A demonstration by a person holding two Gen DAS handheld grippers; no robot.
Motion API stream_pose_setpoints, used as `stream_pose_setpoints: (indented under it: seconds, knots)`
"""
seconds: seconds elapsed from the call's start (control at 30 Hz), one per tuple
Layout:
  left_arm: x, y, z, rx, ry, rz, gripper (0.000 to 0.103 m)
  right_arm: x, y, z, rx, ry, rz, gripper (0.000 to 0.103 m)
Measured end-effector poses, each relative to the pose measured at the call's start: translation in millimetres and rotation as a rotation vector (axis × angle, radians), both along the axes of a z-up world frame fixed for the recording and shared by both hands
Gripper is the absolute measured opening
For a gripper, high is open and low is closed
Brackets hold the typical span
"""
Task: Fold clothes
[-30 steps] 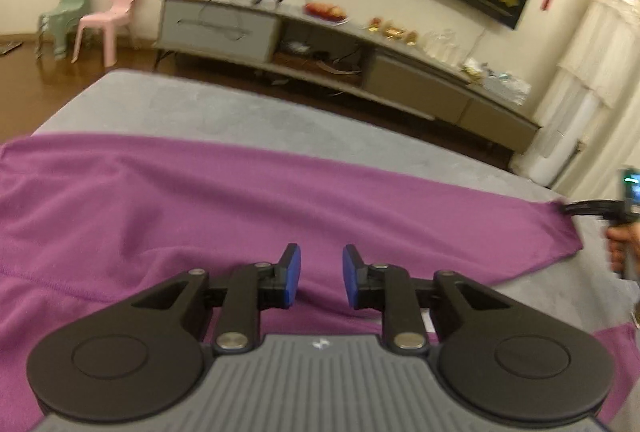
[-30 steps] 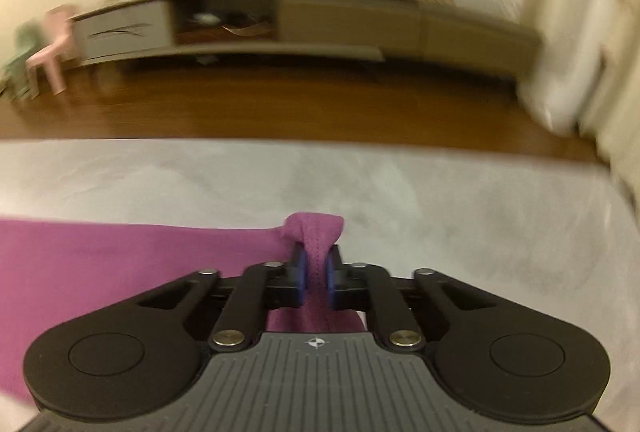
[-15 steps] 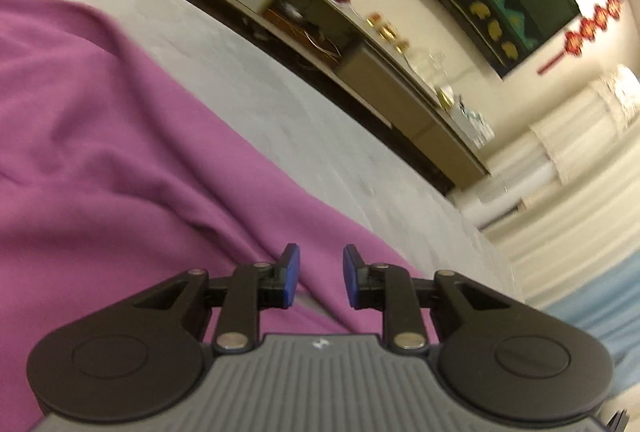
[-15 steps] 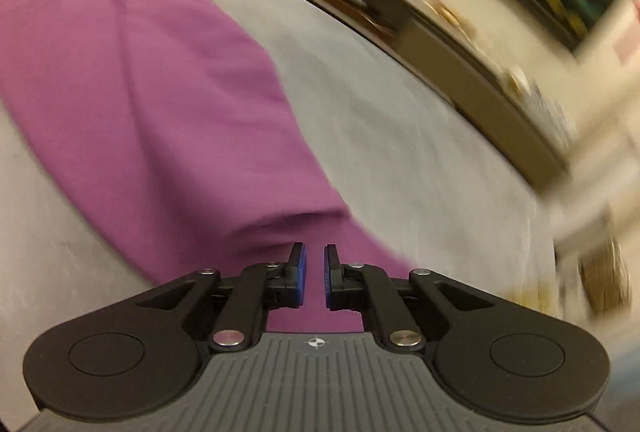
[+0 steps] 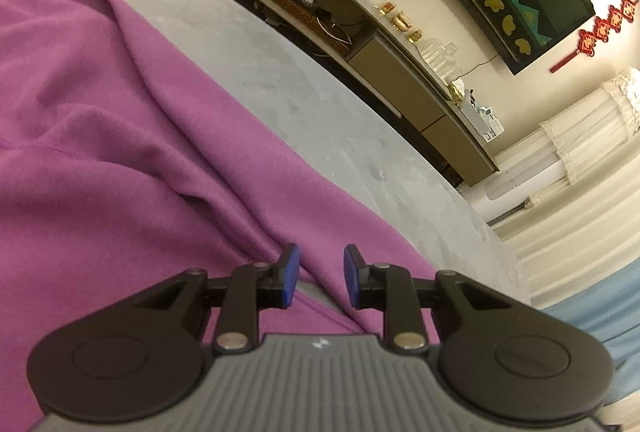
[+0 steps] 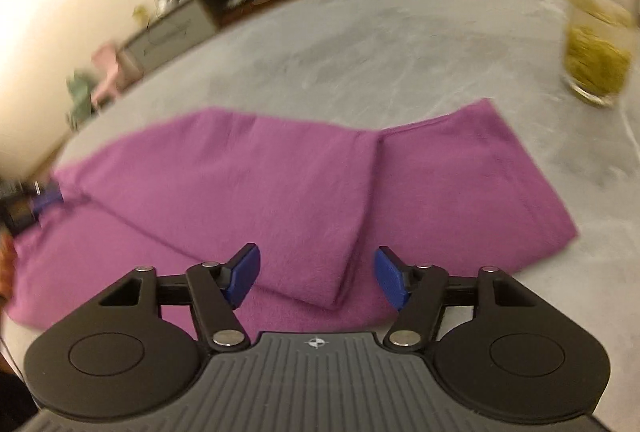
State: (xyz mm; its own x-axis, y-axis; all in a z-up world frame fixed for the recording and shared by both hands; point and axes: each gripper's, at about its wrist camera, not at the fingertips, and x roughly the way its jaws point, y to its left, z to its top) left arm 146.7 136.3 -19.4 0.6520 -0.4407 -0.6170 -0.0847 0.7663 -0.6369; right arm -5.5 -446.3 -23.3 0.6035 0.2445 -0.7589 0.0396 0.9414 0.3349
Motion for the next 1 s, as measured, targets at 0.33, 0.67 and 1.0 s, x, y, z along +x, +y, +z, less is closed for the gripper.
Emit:
stream_pose_setpoints:
  seconds: [0.33,0.67,1.0]
  knots:
    - [16,2,-15,-0.021,0.028,0.033,0.045,-41,-25,63,0.137,-0.389,-0.088,0.004]
    - [25,2,-27,-0.064,0.044,0.055,0.047,-44,-60,41,0.345,-0.331,-0.178,0.002]
    - [17,4,-25,-0.074,0.042,0.044,0.048,-30,-9,35,-0.074,-0.185,-0.039,0.068]
